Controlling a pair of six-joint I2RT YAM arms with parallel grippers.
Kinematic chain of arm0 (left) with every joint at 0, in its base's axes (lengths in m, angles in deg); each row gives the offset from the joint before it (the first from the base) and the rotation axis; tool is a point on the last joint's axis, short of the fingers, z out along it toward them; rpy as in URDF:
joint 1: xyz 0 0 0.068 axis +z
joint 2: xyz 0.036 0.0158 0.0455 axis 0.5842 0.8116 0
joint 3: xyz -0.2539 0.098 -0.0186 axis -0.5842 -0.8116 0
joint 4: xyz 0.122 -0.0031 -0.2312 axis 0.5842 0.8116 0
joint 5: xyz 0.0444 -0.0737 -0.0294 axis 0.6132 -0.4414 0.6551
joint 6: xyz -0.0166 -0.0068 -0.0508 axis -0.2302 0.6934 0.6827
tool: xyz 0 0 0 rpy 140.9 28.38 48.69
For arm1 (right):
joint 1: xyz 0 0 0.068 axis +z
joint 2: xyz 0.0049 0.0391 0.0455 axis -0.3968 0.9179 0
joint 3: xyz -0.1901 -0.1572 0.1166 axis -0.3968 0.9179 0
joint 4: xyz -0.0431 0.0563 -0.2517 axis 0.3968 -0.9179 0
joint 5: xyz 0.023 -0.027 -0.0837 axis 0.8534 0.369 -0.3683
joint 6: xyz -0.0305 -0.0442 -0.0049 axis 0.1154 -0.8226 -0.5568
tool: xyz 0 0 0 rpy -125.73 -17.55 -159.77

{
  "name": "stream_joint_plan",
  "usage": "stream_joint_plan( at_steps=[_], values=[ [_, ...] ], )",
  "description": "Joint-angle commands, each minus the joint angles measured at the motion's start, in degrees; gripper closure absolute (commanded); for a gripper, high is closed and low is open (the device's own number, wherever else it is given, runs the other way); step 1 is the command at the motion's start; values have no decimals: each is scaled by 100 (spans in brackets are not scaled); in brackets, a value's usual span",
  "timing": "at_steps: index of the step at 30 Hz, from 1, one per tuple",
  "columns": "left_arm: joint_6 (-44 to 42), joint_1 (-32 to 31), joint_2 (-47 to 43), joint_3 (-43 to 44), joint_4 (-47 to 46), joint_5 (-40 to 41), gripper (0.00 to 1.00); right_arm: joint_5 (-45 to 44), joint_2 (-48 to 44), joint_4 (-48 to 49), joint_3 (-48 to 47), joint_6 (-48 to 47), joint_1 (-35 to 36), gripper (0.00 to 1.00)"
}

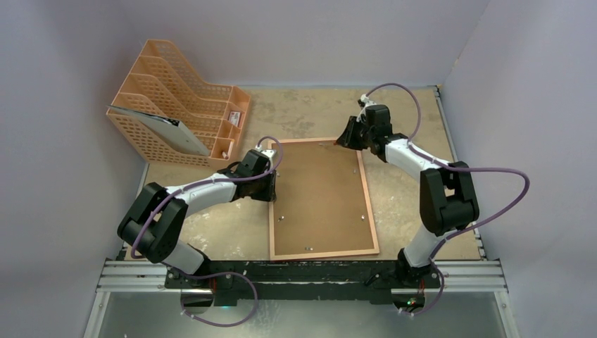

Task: Take the photo out of the frame
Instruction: Release the photo frame item from the photo frame.

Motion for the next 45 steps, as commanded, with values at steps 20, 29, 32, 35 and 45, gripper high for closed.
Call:
stream_joint_plan(
  at_steps=[20,29,32,35,45],
  values=[
    [-164,-104,-121,-158,177,-103,97,-366,-819,-167,-65,113,-14,100],
    [-155,-104,-145,-176,143,-121,97,-187,-532,-102,-50,114,-9,100],
    [-155,-104,-149,-176,134,-130,97,-131,-492,-94,-50,109,-16,100],
    [-155,-104,-136,-183,122,-150,97,-98,-430,-102,-71,91,-11,100],
    [-146,-113,-166,-193,135,-122,97,-270,-398,-167,-194,187,-11,100]
  ],
)
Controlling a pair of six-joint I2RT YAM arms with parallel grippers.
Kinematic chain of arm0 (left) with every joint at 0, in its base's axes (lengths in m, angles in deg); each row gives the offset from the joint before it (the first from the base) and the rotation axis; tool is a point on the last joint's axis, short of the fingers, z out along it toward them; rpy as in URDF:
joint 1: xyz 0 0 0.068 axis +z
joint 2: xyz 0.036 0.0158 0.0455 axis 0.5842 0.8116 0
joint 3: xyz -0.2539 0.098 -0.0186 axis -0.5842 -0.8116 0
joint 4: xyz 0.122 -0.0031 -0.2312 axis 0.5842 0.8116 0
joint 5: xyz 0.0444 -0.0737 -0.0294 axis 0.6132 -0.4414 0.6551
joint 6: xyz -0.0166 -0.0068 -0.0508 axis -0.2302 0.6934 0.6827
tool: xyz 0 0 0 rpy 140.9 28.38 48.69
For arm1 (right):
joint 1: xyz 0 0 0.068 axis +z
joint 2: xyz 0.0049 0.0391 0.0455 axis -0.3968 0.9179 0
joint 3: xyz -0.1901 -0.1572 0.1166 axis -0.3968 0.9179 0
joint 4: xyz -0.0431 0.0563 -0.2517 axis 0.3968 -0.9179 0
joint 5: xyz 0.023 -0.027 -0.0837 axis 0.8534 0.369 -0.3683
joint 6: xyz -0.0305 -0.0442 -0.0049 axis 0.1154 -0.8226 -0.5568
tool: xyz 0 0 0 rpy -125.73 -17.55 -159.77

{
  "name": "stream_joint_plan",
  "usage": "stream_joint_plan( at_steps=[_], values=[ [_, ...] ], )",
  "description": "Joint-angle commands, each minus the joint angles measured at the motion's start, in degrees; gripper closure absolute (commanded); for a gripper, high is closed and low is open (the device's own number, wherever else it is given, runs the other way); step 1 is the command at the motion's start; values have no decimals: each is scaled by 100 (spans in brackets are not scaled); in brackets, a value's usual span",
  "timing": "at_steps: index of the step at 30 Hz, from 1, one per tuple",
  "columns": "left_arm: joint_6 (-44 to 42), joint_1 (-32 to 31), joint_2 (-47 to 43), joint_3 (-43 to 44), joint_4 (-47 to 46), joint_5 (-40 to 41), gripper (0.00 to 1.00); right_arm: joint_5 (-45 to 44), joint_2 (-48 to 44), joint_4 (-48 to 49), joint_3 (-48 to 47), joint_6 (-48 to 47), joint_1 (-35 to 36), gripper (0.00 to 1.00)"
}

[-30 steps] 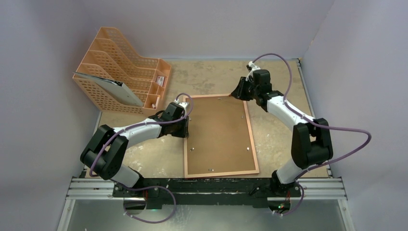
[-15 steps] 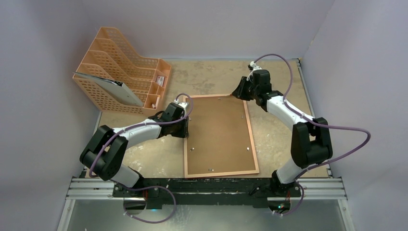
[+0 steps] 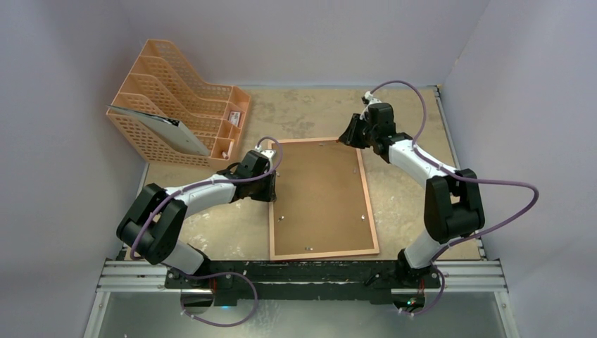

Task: Take the photo out of the frame
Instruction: Release the photo frame item from the photo frame.

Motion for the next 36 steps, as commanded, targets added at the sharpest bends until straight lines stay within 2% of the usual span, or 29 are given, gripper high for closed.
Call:
stream_joint_plan(
  at_steps=[1,5,24,31,36],
  values=[
    [-146,-112,-108,-115,220,-131,97,-111,-3,107,-185,95,-13,100],
    [-155,-108,-92,-109,217,-131,97,-251,93,117,-158,146,-15,100],
    [-172,-121,-22,-88,202,-131,98,243,781,611,-393,222,-9,100],
    [-70,-107,-11,-93,51,-131,100,459,610,387,-352,-86,-8,100],
    [178,-109,52,-55,-153,-61,100,310,77,151,-219,-72,-6,100]
  ],
)
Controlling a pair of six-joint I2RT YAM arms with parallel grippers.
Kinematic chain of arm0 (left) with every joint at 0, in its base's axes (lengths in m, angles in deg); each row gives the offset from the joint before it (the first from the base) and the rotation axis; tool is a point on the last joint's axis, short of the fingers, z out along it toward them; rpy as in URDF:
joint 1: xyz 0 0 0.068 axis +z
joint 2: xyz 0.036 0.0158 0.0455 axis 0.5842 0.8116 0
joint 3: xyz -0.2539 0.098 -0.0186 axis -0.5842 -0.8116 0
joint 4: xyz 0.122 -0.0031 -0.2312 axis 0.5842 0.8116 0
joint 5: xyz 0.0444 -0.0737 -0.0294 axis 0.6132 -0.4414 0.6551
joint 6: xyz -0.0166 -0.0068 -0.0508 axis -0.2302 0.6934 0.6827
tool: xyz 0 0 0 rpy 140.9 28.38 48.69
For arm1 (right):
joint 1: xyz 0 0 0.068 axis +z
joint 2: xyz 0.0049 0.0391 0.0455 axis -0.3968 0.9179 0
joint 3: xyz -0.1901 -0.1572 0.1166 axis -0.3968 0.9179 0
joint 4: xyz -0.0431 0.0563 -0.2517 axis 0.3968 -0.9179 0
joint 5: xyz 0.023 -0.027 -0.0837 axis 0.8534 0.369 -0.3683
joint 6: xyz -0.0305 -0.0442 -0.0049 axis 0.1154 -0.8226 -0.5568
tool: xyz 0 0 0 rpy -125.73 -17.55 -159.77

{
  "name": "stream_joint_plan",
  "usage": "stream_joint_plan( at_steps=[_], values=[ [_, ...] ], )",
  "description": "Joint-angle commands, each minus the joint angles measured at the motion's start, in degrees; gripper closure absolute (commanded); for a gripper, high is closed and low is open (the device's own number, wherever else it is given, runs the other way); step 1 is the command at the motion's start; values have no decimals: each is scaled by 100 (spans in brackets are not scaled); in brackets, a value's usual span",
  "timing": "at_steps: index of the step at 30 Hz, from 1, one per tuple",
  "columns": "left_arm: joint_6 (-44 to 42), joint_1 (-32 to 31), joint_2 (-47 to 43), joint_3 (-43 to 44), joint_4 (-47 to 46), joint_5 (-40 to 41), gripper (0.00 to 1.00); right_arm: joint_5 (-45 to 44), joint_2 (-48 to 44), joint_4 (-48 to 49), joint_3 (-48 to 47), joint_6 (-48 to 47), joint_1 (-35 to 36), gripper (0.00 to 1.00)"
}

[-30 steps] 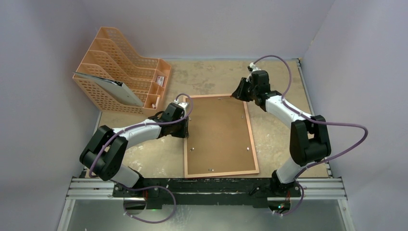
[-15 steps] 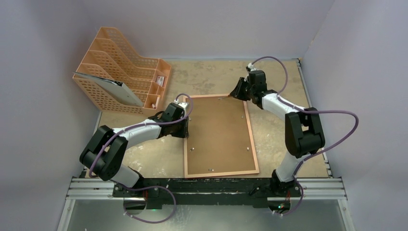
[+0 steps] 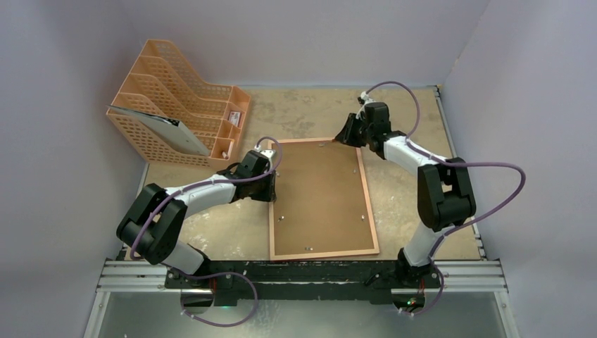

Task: Take the photo out of the frame
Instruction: Release the photo frame item from the photo frame.

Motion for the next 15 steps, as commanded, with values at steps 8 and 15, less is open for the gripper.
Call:
stream_joint_plan(
  at_steps=[8,15],
  values=[
    [393,-26,264,233,-264,129,100,-1086,-1762,-467,507,195,-35,100],
    [335,4,296,414,48,398,94,-2136,-3019,-462,1520,809,-189,100]
  ],
)
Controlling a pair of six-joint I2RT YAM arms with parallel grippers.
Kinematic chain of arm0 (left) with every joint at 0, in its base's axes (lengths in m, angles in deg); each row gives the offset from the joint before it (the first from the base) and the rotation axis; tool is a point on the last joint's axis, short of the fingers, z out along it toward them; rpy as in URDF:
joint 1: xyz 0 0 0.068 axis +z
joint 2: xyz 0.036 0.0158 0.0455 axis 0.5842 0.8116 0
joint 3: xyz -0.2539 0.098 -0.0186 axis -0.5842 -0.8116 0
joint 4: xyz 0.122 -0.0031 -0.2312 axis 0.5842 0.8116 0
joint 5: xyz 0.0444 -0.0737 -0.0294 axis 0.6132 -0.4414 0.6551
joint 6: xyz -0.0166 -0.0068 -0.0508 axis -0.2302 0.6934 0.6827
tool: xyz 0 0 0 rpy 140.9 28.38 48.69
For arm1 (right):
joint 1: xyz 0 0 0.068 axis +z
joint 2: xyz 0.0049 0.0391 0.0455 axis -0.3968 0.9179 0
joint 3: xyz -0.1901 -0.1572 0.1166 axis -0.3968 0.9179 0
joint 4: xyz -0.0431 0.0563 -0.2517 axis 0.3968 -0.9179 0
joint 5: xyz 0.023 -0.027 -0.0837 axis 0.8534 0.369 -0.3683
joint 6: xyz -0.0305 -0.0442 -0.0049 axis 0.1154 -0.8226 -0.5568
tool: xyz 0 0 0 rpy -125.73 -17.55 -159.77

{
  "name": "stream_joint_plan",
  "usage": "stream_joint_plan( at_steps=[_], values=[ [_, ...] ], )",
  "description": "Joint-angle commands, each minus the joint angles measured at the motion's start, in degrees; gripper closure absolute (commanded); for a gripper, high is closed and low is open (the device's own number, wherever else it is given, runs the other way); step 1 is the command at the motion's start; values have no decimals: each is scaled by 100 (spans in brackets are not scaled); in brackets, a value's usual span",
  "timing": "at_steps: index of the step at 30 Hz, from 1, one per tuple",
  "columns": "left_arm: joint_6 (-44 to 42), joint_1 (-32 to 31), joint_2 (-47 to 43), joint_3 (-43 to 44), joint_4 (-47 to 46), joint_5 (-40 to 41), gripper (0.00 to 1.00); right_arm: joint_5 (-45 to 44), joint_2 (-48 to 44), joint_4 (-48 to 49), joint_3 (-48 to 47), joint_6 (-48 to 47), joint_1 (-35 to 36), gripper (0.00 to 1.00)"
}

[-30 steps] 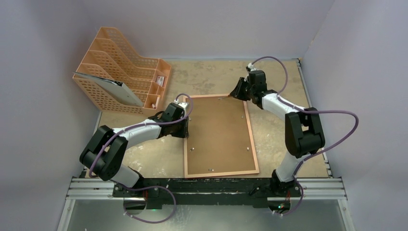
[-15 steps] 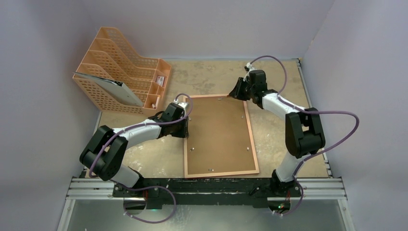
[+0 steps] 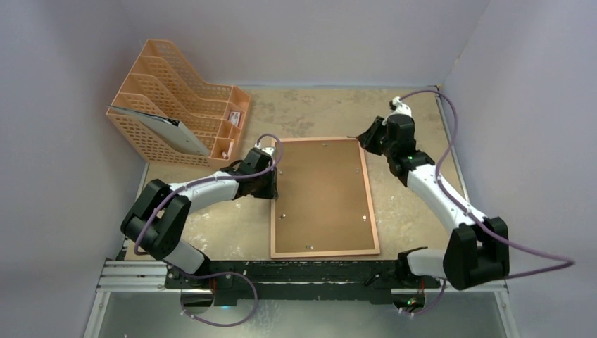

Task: Take the photo out of the frame
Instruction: Release the photo frame item from the photo frame, then place the screwdriver at the center of the board.

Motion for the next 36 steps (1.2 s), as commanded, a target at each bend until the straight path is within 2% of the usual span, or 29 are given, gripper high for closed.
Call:
stream_joint_plan(
  at_steps=[1,3,5,7,13,22,29,36],
  values=[
    [-53,-1,28,182,118,276,86,-925,-707,-44,545,533,-122,100],
    [-86,-4,-126,117,185,281,69,-1021,-1000,-45,780,714,-130,100],
    [-89,-5,-375,41,206,276,58,-901,-1258,11,979,859,-136,100],
    [-93,-5,-595,10,294,281,51,-710,-1449,82,1164,919,-136,100],
    [-150,-2,-1223,27,614,279,47,-877,-1803,-179,1330,1071,-132,100],
    [-387,-4,-1946,76,1078,467,44,-2314,-2217,-378,1660,1681,-156,100],
    [-699,1,-2372,-178,1000,454,35,-2360,-2143,-116,2192,2281,-383,100],
    [-880,-5,-2544,-237,952,464,26,-1882,-2810,941,3275,2792,-869,100]
  ],
)
